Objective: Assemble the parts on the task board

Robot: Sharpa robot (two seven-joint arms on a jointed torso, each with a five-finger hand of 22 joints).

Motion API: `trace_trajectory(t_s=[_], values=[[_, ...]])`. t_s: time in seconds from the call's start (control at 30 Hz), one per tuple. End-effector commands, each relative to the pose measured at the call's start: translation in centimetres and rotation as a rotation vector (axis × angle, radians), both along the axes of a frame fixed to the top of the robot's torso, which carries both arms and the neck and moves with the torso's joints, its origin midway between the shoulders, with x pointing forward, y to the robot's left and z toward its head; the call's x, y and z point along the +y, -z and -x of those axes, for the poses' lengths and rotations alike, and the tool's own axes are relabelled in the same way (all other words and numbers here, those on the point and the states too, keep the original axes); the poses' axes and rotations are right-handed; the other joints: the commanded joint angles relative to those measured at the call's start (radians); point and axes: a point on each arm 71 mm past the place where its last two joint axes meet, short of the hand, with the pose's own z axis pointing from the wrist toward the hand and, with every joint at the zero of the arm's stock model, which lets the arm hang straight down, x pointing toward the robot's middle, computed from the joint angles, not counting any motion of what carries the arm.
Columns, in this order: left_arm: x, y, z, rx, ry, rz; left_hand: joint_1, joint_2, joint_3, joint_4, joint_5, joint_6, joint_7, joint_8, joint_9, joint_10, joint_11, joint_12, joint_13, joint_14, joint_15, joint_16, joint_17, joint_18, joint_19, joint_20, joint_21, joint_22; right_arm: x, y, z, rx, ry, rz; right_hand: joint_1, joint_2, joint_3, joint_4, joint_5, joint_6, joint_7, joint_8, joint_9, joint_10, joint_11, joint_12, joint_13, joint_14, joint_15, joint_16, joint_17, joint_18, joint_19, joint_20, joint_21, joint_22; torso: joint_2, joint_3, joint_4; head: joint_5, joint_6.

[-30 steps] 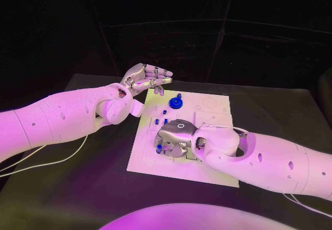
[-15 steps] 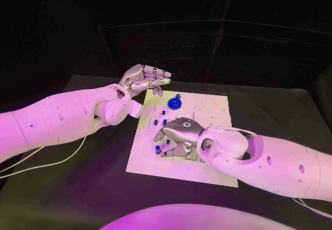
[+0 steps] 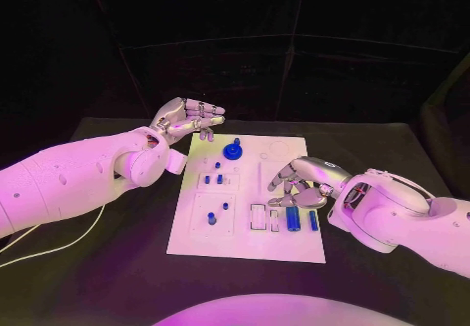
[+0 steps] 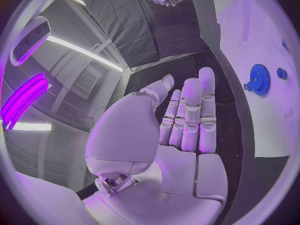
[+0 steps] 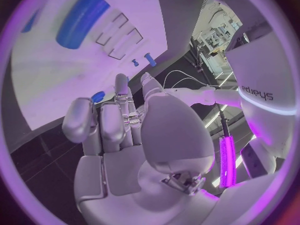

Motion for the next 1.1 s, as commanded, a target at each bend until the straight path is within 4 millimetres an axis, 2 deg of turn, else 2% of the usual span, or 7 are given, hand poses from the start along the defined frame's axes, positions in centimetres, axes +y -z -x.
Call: trace_trajectory(t_s=[0.03, 0.1, 0.2, 0.43, 0.5, 0.6, 1.1], values=[[0.0, -0.1, 0.1, 0.001, 0.008, 0.007, 0.0, 0.008, -0.005, 0.002, -0.003, -0.007, 0.0, 0.002, 0.001, -0.007, -0.001, 0.004, 0.002, -0.004, 0.003, 0.002, -0.001, 0.006, 0.002, 0.007, -0.004, -0.001, -2.2, 0.4, -0.1, 0.15, 0.177, -0.042, -0.022, 0.007, -0.037, 0.032, 0.008, -0.005, -0.009, 0.023, 0.003, 0.005, -0.007, 0.17, 0.18, 0.044, -0.01, 0.041, 0.052, -0.018, 0.025, -0.006, 0.037, 0.06, -0.004, -0.0006, -0.0105, -0.021, 0.004], [0.0, -0.1, 0.1, 0.002, 0.009, 0.007, 0.0, 0.008, -0.005, 0.002, -0.003, -0.007, 0.0, 0.002, 0.001, -0.007, -0.001, 0.004, 0.002, -0.004, 0.003, 0.002, -0.001, 0.006, 0.002, 0.007, -0.004, -0.001, -3.4, 0.6, -0.1, 0.177, 0.22, -0.013, -0.028, 0.015, -0.068, 0.061, 0.01, -0.013, -0.009, 0.047, 0.008, 0.0, -0.012, 0.341, 0.373, 0.047, -0.012, 0.07, 0.088, -0.024, 0.036, -0.007, 0.056, 0.092, -0.005, -0.0005, -0.0146, -0.034, 0.008], [0.0, -0.1, 0.1, 0.002, 0.01, 0.008, 0.0, 0.01, -0.008, 0.002, -0.004, -0.008, 0.0, 0.004, 0.001, -0.01, -0.001, 0.007, 0.002, -0.004, 0.003, 0.002, -0.003, 0.006, 0.002, 0.008, -0.006, -0.003, -4.7, 0.9, 0.0, 0.212, 0.262, 0.039, -0.051, 0.015, -0.116, 0.115, 0.014, -0.028, -0.013, 0.08, 0.015, -0.023, -0.009, 0.453, 0.508, 0.044, -0.004, 0.081, 0.099, -0.023, 0.034, -0.008, 0.062, 0.1, -0.006, -0.0004, -0.0198, -0.045, 0.014], [0.1, -0.1, 0.1, 0.003, 0.01, 0.007, 0.0, 0.01, -0.008, 0.002, -0.004, -0.008, 0.0, 0.004, 0.001, -0.01, -0.001, 0.007, 0.002, -0.004, 0.003, 0.002, -0.003, 0.006, 0.002, 0.008, -0.006, -0.003, -5.7, 1.3, 0.0, 0.186, 0.307, 0.182, -0.079, 0.013, -0.164, 0.126, -0.009, -0.032, -0.015, 0.136, 0.038, -0.036, -0.014, 0.529, 0.615, 0.042, -0.011, 0.088, 0.104, -0.024, 0.031, -0.006, 0.066, 0.104, -0.005, 0.003, -0.0235, -0.069, 0.013], [0.1, -0.1, 0.2, 0.003, 0.011, 0.008, 0.0, 0.01, -0.008, 0.002, -0.004, -0.008, 0.0, 0.004, 0.001, -0.01, -0.001, 0.007, 0.002, -0.004, 0.003, 0.002, -0.003, 0.006, 0.002, 0.008, -0.006, -0.003, -5.8, 1.6, 0.0, 0.179, 0.32, 0.218, -0.087, 0.013, -0.171, 0.127, -0.013, -0.033, -0.017, 0.147, 0.045, -0.028, -0.015, 0.554, 0.647, 0.043, -0.012, 0.093, 0.112, -0.025, 0.034, -0.007, 0.069, 0.11, -0.005, 0.0005, -0.0196, -0.078, 0.013], [0.1, -0.1, 0.2, 0.004, 0.012, 0.008, 0.0, 0.011, -0.009, 0.002, -0.004, -0.007, -0.001, 0.005, 0.001, -0.01, -0.001, 0.009, 0.002, -0.004, 0.003, 0.002, -0.003, 0.006, 0.003, 0.008, -0.006, -0.003, -5.8, 2.0, -0.1, 0.174, 0.333, 0.261, -0.103, 0.014, -0.179, 0.128, -0.01, -0.04, -0.018, 0.162, 0.054, -0.019, -0.016, 0.587, 0.69, 0.045, -0.013, 0.102, 0.125, -0.027, 0.04, -0.008, 0.075, 0.122, -0.006, -0.0005, -0.017, -0.078, 0.011], [0.1, 0.0, 0.2, 0.005, 0.012, 0.007, 0.0, 0.011, -0.009, 0.002, -0.004, -0.007, -0.001, 0.005, 0.001, -0.01, -0.001, 0.009, 0.002, -0.004, 0.003, 0.002, -0.003, 0.006, 0.003, 0.008, -0.007, -0.003, -4.7, 3.4, 0.2, 0.205, 0.308, 0.316, -0.161, -0.002, -0.19, 0.131, -0.031, -0.055, -0.02, 0.197, 0.084, -0.028, -0.017, 0.592, 0.719, 0.045, -0.013, 0.108, 0.131, -0.028, 0.04, -0.008, 0.078, 0.128, -0.005, -0.0009, -0.0198, -0.075, 0.006]])
